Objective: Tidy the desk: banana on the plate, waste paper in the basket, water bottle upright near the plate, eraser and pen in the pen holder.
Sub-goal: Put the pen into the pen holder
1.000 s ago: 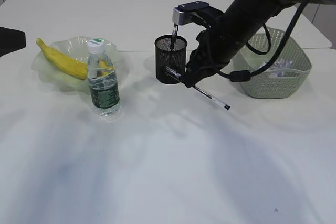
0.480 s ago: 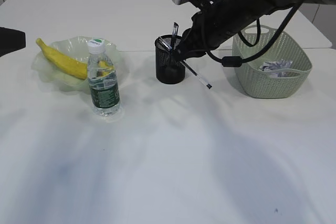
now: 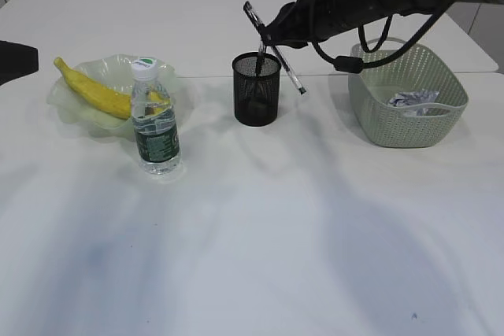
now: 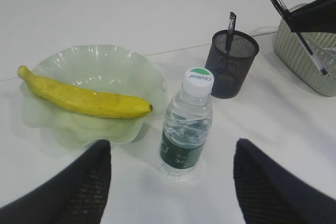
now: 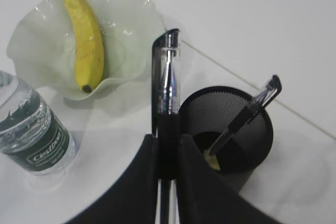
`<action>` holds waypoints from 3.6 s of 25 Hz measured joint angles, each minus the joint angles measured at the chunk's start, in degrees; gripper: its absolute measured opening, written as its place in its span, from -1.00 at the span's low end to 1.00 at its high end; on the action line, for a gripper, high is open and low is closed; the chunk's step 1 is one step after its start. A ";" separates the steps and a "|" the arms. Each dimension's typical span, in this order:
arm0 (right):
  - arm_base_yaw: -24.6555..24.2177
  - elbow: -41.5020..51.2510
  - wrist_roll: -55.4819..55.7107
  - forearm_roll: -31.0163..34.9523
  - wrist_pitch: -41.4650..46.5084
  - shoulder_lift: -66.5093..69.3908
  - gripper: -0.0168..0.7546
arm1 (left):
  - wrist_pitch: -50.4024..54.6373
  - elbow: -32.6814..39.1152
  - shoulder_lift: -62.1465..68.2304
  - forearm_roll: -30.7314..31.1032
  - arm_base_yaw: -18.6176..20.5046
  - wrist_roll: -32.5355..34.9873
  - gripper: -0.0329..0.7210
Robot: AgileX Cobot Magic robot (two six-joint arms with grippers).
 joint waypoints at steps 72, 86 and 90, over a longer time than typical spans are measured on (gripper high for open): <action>0.00 -15.19 -51.20 50.62 -4.63 22.63 -0.85 | 0.21 0.00 0.00 0.00 0.00 0.00 0.45; 0.00 -15.42 -51.30 50.62 -4.73 23.40 -0.70 | 0.21 0.00 0.00 0.00 0.00 0.00 0.45; 0.00 -15.42 -51.30 50.62 -4.81 23.40 -0.54 | 0.21 0.00 0.00 0.00 0.00 0.00 0.45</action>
